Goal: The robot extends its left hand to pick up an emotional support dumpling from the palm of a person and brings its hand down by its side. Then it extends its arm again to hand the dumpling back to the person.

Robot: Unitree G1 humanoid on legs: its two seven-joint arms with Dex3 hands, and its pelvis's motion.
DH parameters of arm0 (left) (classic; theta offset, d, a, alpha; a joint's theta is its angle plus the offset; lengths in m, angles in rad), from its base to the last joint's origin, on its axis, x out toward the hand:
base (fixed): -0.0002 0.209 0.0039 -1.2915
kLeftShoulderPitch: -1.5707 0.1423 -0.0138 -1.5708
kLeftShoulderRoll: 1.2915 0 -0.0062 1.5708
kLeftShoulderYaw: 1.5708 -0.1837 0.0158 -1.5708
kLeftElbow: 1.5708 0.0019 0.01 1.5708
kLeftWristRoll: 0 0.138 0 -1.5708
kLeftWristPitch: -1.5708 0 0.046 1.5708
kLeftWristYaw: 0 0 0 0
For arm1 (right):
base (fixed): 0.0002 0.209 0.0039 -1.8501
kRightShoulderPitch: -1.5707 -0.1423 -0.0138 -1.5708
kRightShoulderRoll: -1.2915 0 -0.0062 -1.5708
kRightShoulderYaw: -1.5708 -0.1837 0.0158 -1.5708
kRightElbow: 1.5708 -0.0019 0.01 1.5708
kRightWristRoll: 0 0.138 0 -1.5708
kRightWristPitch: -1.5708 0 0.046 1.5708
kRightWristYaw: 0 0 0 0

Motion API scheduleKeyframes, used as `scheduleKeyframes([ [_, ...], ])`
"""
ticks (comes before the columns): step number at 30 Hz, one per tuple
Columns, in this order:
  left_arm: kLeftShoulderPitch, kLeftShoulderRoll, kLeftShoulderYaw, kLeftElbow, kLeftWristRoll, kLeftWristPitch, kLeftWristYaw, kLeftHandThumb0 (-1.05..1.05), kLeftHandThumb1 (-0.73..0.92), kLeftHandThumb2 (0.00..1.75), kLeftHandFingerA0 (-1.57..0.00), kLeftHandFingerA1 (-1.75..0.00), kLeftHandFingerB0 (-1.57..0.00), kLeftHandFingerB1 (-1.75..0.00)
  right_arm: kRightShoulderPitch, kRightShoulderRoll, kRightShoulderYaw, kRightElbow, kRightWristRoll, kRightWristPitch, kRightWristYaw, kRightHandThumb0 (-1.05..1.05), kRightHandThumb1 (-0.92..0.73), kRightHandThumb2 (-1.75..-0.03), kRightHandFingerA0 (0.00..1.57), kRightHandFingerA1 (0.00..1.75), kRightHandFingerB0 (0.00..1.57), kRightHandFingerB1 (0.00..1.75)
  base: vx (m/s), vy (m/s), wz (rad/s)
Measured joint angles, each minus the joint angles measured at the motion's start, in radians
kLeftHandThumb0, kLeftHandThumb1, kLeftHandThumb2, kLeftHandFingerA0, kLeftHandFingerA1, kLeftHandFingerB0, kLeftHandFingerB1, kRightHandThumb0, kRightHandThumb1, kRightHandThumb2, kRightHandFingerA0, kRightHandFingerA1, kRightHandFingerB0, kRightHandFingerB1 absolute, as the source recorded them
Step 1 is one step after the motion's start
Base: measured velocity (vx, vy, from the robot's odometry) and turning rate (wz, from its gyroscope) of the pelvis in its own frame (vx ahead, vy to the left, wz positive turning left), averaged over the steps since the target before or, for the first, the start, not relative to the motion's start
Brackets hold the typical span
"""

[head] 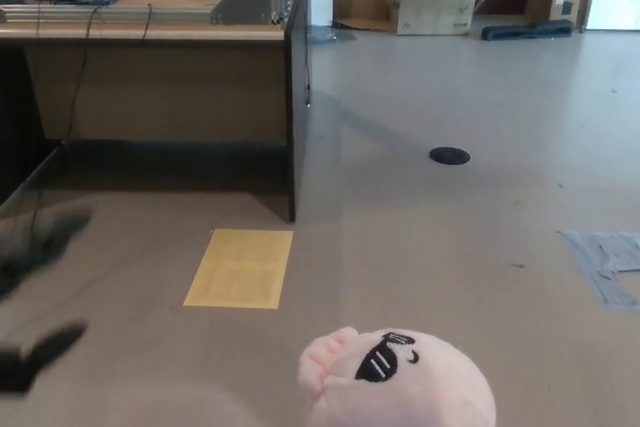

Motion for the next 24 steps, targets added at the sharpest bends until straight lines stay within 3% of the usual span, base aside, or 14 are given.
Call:
scheduleKeyframes([
  [4,-0.143,0.088,-0.032,-0.151,-0.026,0.071,-0.059,-0.84,0.52,0.96,-0.02,-0.13,-0.07,-0.18,-0.012,0.0,-0.001,0.001,0.0,0.0,0.0,-0.73,-0.6,-1.03,0.41,0.56,0.17,0.42,0.0,0.0,0.0],
  [5,-0.163,0.1,-0.038,-0.172,-0.031,0.083,-0.069,-0.93,0.67,0.61,0.0,-0.23,-0.03,-0.26,-0.015,0.0,-0.001,0.001,0.0,0.0,0.0,-0.72,-0.59,-1.03,0.42,0.56,0.18,0.43,0.0,0.0,0.0],
  [6,-0.166,0.102,-0.039,-0.175,-0.032,0.085,-0.071,-0.85,0.51,0.94,-0.02,-0.11,-0.1,-0.14,-0.015,0.0,-0.001,0.001,0.0,0.0,0.0,-0.71,-0.59,-1.02,0.41,0.56,0.17,0.43,0.0,0.0,0.0],
  [7,-0.209,0.127,-0.05,-0.218,-0.045,0.113,-0.093,-0.85,0.51,0.94,-0.02,-0.11,-0.1,-0.14,-0.019,0.0,-0.001,0.001,0.0,0.0,0.0,-0.71,-0.59,-1.02,0.41,0.56,0.17,0.43,0.0,0.0,0.0],
  [8,-0.228,0.137,-0.058,-0.237,-0.052,0.127,-0.104,-0.89,0.53,0.93,-0.05,-0.02,-0.11,-0.08,-0.02,0.0,-0.001,0.001,0.0,0.0,0.0,-0.85,-0.69,-0.72,0.42,0.41,0.31,0.35,0.0,0.0,0.0],
  [13,-0.335,0.17,-0.104,-0.323,-0.095,0.206,-0.158,-0.89,0.54,0.93,-0.05,-0.03,-0.11,-0.08,-0.021,0.0,0.0,0.002,-0.001,0.0,0.0,-0.84,-0.69,-0.72,0.42,0.41,0.31,0.35,0.0,0.0,0.0],
  [15,-0.374,0.177,-0.122,-0.344,-0.107,0.231,-0.173,-0.85,0.5,0.93,-0.07,-0.13,-0.11,-0.11,-0.021,0.0,0.0,0.002,-0.001,0.0,0.0,-0.85,-0.67,-0.74,0.42,0.42,0.32,0.36,0.0,0.0,0.0],
  [16,-0.419,0.182,-0.144,-0.366,-0.116,0.257,-0.188,-0.91,0.54,0.93,-0.04,0.0,-0.1,-0.04,-0.021,0.0,0.0,0.003,-0.002,0.0,0.0,-0.79,-0.78,-0.64,0.45,0.38,0.35,0.33,0.0,0.0,0.0],
  [21,-0.55,0.189,-0.215,-0.421,-0.143,0.334,-0.236,-0.93,0.55,0.95,-0.06,0.0,-0.13,-0.05,-0.021,0.0,0.0,0.004,-0.002,-0.002,0.0,-0.79,-0.78,-0.64,0.45,0.38,0.35,0.33,0.0,0.0,0.0],
  [22,-0.568,0.189,-0.226,-0.429,-0.147,0.346,-0.244,-0.92,0.54,0.95,-0.08,-0.04,-0.11,-0.02,-0.021,0.0,0.0,0.004,-0.002,-0.002,0.0,-0.84,-0.68,-0.73,0.42,0.41,0.31,0.36,0.0,0.0,0.0],
  [23,-0.597,0.19,-0.245,-0.445,-0.156,0.364,-0.26,-0.92,0.54,0.95,-0.08,-0.04,-0.11,-0.02,-0.021,0.0,0.001,0.005,-0.002,-0.003,0.0,-0.84,-0.68,-0.73,0.42,0.41,0.31,0.36,0.0,0.0,0.0],
  [24,-0.609,0.191,-0.253,-0.453,-0.159,0.373,-0.267,-0.89,0.51,0.95,-0.02,-0.15,-0.13,-0.11,-0.021,0.0,0.001,0.005,-0.002,-0.003,0.0,-0.8,-0.78,-0.64,0.45,0.38,0.35,0.33,0.0,0.0,0.0],
])
